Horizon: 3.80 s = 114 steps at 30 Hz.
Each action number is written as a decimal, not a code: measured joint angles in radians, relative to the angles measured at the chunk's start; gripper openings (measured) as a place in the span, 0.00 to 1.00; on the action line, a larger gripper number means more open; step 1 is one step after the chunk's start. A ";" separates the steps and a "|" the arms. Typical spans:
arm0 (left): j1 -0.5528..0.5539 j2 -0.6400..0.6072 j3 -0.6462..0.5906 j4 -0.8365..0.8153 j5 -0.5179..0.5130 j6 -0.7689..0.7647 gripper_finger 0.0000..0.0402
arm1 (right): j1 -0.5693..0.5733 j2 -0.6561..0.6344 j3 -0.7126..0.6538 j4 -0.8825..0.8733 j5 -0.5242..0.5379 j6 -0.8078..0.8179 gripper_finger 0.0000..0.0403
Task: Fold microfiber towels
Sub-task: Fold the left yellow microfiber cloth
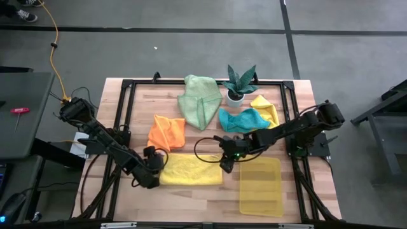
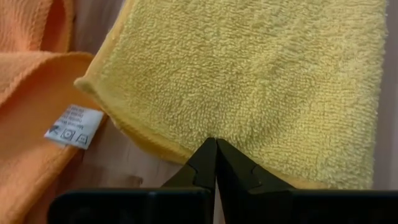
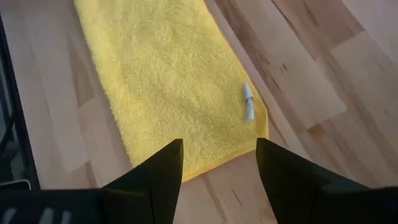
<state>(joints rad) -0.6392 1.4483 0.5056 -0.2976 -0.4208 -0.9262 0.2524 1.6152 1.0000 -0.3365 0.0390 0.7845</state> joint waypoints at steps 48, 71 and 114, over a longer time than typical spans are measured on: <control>-0.023 0.004 0.000 0.008 -0.056 -0.058 0.00 | 0.071 0.382 0.308 -0.274 -0.026 0.472 0.43; -0.023 0.003 0.000 0.009 -0.051 -0.058 0.00 | 0.082 0.394 0.314 -0.273 -0.007 0.423 0.09; -0.022 -0.096 0.000 0.002 -0.035 0.018 0.00 | 0.091 0.394 0.592 -0.409 0.067 0.162 0.00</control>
<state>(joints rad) -0.6617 1.3522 0.5060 -0.2956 -0.4558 -0.9082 0.3431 2.0094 1.5925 -0.7453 0.1065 0.9463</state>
